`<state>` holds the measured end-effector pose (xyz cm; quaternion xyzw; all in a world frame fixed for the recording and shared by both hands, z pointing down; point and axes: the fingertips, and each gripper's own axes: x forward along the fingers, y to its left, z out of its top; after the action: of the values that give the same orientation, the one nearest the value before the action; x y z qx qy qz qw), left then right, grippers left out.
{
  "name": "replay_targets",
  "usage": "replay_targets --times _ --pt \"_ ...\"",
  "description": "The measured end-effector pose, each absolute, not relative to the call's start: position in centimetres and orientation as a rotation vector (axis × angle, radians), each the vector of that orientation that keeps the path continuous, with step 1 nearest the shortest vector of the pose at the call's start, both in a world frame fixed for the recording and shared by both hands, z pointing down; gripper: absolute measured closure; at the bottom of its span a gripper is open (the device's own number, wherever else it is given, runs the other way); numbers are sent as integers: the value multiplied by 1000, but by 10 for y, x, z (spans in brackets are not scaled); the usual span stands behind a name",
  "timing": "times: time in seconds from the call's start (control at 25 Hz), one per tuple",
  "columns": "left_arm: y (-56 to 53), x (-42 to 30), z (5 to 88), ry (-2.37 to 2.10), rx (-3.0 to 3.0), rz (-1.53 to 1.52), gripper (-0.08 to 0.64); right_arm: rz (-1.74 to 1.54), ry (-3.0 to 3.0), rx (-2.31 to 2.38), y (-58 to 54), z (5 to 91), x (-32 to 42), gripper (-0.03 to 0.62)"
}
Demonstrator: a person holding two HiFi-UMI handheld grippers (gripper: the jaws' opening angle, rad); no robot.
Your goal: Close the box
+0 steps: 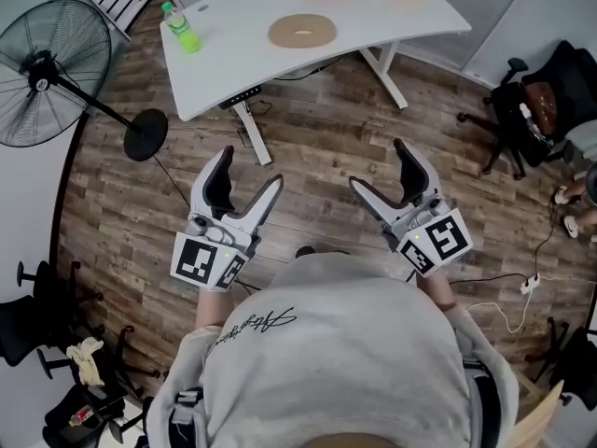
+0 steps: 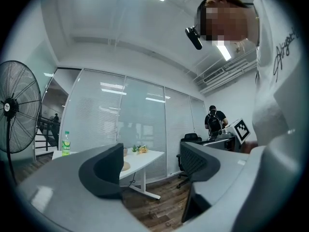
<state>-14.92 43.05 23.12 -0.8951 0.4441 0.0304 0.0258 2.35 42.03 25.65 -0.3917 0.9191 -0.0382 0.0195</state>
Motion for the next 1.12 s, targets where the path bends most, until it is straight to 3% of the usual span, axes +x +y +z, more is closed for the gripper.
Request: replay_targets --times 0.72,1.12 --pt "433 -201 240 1297 -2770 59 207 -131 2853 -1263 423 272 -42 181" --pt "420 -200 248 1215 -2818 61 207 -104 2859 -1354 422 279 -43 233"
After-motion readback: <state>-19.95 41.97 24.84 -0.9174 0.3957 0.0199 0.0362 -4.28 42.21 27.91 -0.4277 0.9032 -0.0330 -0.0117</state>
